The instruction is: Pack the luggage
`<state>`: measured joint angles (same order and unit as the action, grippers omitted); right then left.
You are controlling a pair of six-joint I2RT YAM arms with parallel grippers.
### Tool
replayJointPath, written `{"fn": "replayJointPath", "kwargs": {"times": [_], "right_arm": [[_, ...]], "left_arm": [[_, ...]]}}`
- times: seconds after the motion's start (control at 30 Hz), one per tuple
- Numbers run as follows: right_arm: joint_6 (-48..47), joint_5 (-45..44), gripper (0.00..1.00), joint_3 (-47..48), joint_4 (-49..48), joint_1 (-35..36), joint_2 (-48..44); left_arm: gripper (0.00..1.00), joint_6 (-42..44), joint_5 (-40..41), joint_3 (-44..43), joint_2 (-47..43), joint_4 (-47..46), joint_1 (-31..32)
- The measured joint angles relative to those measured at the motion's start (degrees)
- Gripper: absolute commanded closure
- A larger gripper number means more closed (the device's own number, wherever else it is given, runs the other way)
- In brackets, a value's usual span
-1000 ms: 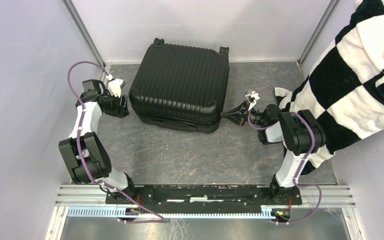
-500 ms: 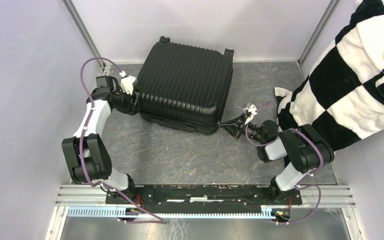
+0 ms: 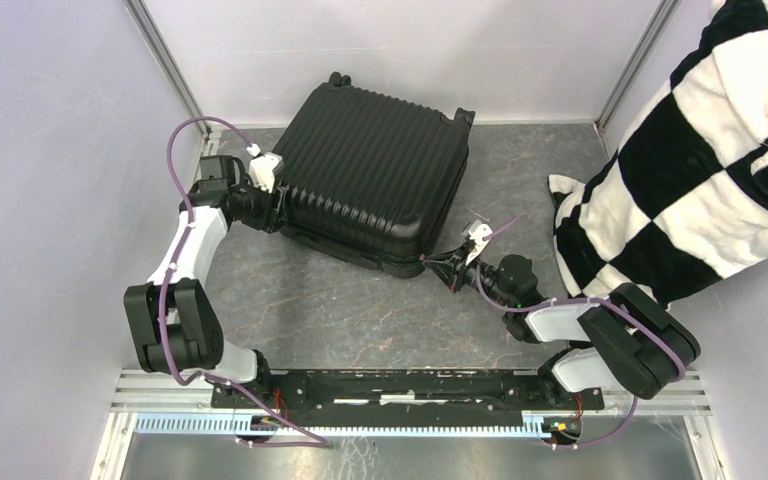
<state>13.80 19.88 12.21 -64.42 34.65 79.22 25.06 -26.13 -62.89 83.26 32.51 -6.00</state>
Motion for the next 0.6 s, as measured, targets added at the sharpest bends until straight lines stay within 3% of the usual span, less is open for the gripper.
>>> {"fn": "replayJointPath", "kwargs": {"times": [0.23, 0.43, 0.6], "right_arm": [[2.2, -10.8, 1.00, 1.4, 8.8, 3.9, -4.5], [4.1, -12.7, 1.00, 1.4, 9.8, 4.4, -5.0], [4.7, -12.8, 1.00, 1.4, 9.8, 4.4, -5.0]], "left_arm": [[0.43, 1.8, -2.1, 6.3, -4.9, -0.8, 2.7], [0.40, 15.8, -0.7, 19.2, -16.1, 0.5, 10.1], [0.38, 26.4, 1.7, 20.2, -18.5, 1.2, 13.2]]}}
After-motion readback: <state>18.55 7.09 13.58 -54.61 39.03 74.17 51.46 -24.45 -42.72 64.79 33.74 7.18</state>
